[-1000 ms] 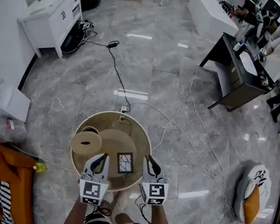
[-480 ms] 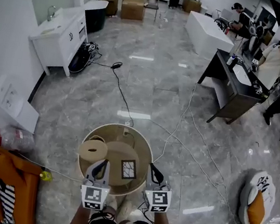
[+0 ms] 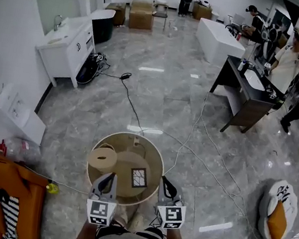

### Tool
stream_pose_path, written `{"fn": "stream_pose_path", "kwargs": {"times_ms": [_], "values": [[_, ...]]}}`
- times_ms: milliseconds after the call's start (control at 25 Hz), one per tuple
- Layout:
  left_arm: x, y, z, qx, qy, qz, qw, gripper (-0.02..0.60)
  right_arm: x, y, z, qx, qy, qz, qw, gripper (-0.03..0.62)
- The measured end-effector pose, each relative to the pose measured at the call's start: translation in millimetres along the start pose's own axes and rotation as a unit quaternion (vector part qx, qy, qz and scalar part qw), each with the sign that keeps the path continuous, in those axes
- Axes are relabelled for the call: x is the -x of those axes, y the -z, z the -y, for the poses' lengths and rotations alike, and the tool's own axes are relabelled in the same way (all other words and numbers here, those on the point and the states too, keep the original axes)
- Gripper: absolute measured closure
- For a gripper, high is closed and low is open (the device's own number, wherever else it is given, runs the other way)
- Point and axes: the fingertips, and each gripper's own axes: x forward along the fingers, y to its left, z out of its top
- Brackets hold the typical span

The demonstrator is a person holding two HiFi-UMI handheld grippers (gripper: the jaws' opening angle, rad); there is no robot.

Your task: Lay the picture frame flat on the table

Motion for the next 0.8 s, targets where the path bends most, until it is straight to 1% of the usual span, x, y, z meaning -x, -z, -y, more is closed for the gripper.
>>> {"fn": "stream_pose_path", "kwargs": {"times_ms": [320, 480, 800], "values": [[25.2, -4.2, 14.9, -0.004, -0.006, 0.006, 1.0000, 0.565, 30.0, -6.4, -8.9, 0.007, -0.007, 0.018, 1.000, 0.594], [31.0, -7.7, 18.0, -0.007, -0.007, 0.011, 0.9999, 0.565, 34.1, -10.5, -13.4, 0.014, -0.018, 0.021, 1.000, 0.595], [34.7, -9.4, 24.1, -0.011, -0.003, 0.015, 0.9998, 0.565, 37.8, -13.7, -14.4, 0.012, -0.016, 0.029, 0.999, 0.595]]}}
